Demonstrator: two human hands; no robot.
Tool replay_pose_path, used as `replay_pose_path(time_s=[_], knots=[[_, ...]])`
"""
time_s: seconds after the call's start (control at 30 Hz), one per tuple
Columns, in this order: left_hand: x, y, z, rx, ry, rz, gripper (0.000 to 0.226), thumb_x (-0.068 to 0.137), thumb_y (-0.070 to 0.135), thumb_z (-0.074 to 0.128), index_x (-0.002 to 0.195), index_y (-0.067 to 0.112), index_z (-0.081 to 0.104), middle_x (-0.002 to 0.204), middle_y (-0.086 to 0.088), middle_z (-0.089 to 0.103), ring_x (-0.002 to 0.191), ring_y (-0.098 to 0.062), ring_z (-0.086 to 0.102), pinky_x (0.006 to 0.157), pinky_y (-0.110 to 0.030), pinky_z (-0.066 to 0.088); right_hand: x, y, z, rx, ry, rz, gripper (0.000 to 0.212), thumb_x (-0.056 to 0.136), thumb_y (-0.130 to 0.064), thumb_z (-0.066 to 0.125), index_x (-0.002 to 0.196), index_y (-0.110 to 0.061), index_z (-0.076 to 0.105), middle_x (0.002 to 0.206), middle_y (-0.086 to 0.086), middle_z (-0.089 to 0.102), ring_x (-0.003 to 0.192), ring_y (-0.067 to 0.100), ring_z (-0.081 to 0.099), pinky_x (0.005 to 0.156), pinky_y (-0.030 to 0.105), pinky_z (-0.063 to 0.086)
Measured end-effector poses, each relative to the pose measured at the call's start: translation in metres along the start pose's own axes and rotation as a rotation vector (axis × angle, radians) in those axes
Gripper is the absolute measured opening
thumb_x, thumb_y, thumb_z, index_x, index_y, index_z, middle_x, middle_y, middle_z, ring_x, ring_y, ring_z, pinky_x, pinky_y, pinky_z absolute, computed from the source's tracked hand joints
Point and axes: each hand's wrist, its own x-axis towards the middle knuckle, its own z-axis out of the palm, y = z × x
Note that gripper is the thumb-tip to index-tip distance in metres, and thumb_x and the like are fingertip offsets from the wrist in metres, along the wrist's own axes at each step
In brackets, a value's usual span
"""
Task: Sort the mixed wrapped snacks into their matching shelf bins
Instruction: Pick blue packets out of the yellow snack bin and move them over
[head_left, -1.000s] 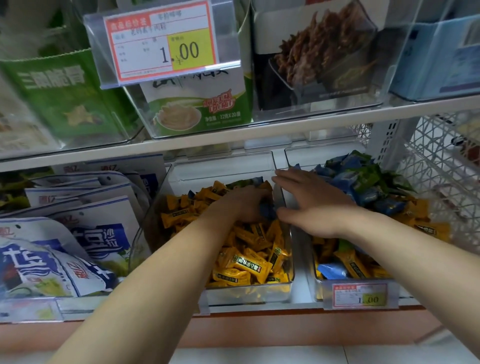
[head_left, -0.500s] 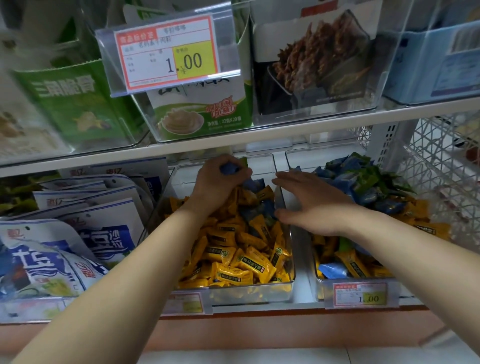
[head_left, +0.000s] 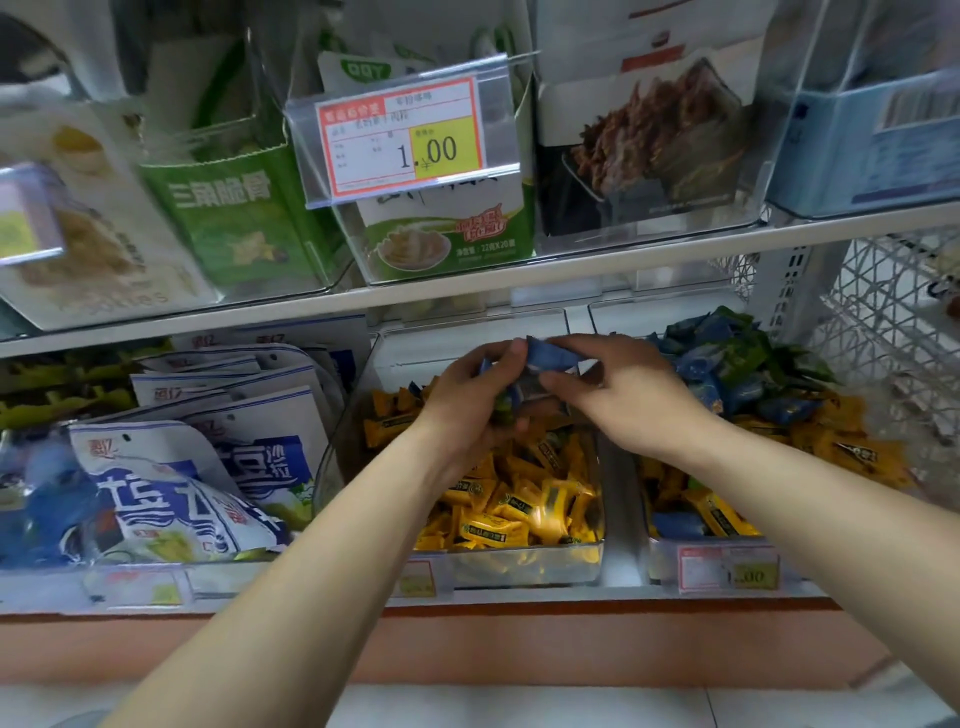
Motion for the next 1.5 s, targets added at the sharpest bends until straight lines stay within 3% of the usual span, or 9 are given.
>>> replay_pose_path(time_s=[0.2, 0.4, 0.6, 0.77, 0.93, 1.1, 1.23, 1.37, 1.5], knots=[[0.005, -0.001, -0.019, 0.079, 0.107, -0.014, 0.021, 0.088, 0.019, 0.072, 0.108, 0.024, 0.07, 0.105, -0.009, 0.074, 0.083, -0.031, 0.074, 0.053, -0.027, 0.053, 0.01, 0.006, 0.0, -0.079, 0.031, 0.092, 0.023, 0.094, -0.043, 0.059, 0.11, -0.029, 0.063, 0.101, -0.004, 0.06, 0.084, 0.011, 0.056, 0.064, 0.016, 0.036], [-0.001, 0.008, -0.007, 0.345, 0.119, 0.04, 0.032, 0.074, 0.051, 0.069, 0.095, 0.026, 0.069, 0.088, -0.007, 0.071, 0.058, -0.018, 0.063, 0.048, -0.025, 0.044, 0.0, 0.001, -0.014, 0.091, 0.092, 0.177, 0.019, 0.091, -0.044, 0.062, 0.106, -0.035, 0.055, 0.081, -0.009, 0.066, 0.068, 0.003, 0.061, 0.057, 0.019, 0.045], [0.006, 0.012, 0.051, 0.671, -0.025, 0.311, 0.038, 0.073, 0.043, 0.072, 0.109, 0.035, 0.06, 0.099, 0.009, 0.063, 0.083, -0.005, 0.063, 0.066, -0.021, 0.052, -0.026, 0.013, -0.057, 0.124, 0.258, 0.165, 0.007, 0.09, -0.026, 0.065, 0.091, -0.03, 0.06, 0.081, -0.01, 0.065, 0.075, 0.0, 0.059, 0.063, 0.015, 0.043], [0.037, 0.007, 0.116, 0.934, -0.177, 0.422, 0.055, 0.074, 0.034, 0.082, 0.12, 0.031, 0.052, 0.104, 0.009, 0.062, 0.096, -0.012, 0.062, 0.069, -0.017, 0.046, -0.04, 0.036, -0.098, -0.139, 0.371, 0.313, 0.015, 0.085, -0.023, 0.066, 0.1, -0.026, 0.065, 0.095, 0.002, 0.07, 0.09, 0.024, 0.064, 0.076, 0.036, 0.051], [0.052, 0.013, 0.125, 1.162, -0.353, 0.31, 0.1, 0.07, 0.046, 0.085, 0.152, 0.033, 0.03, 0.147, 0.006, 0.048, 0.126, -0.015, 0.051, 0.092, -0.023, 0.041, -0.045, 0.048, -0.117, -0.302, 0.228, 0.467, 0.051, 0.092, -0.04, 0.06, 0.14, -0.027, 0.048, 0.137, 0.004, 0.057, 0.12, 0.028, 0.057, 0.098, 0.04, 0.048], [0.028, 0.024, 0.057, 1.041, -0.169, 0.461, 0.022, 0.081, 0.042, 0.075, 0.1, 0.044, 0.064, 0.105, 0.023, 0.065, 0.091, 0.004, 0.063, 0.075, -0.017, 0.048, -0.037, 0.029, -0.096, -0.343, 0.199, 0.26, 0.033, 0.089, -0.04, 0.062, 0.117, -0.024, 0.066, 0.122, 0.005, 0.061, 0.112, 0.025, 0.057, 0.09, 0.031, 0.046], [-0.002, 0.009, -0.003, 1.175, -0.142, 0.396, 0.007, 0.081, 0.044, 0.069, 0.087, 0.043, 0.064, 0.09, 0.026, 0.067, 0.087, 0.009, 0.061, 0.075, -0.02, 0.049, -0.03, 0.005, -0.053, -0.373, 0.004, 0.055, 0.038, 0.087, -0.051, 0.058, 0.117, -0.029, 0.064, 0.12, -0.004, 0.058, 0.111, 0.018, 0.055, 0.091, 0.035, 0.048], [-0.019, -0.018, -0.024, 1.381, -0.389, 0.158, 0.069, 0.07, 0.078, 0.059, 0.131, 0.049, 0.05, 0.135, 0.017, 0.053, 0.12, -0.006, 0.051, 0.098, -0.028, 0.045, -0.025, 0.0, -0.014, -0.524, -0.243, 0.002, 0.067, 0.088, -0.06, 0.049, 0.147, -0.028, 0.037, 0.152, -0.004, 0.034, 0.14, 0.021, 0.031, 0.11, 0.037, 0.037], [-0.017, -0.037, -0.022, 1.624, -0.309, 0.238, 0.077, 0.063, 0.087, 0.047, 0.128, 0.046, 0.054, 0.141, 0.008, 0.043, 0.123, -0.02, 0.047, 0.098, -0.038, 0.044, -0.023, 0.013, -0.005, -0.543, -0.351, 0.086, 0.082, 0.088, -0.055, 0.049, 0.156, -0.024, 0.015, 0.164, -0.006, 0.005, 0.149, 0.018, 0.012, 0.118, 0.036, 0.025]])
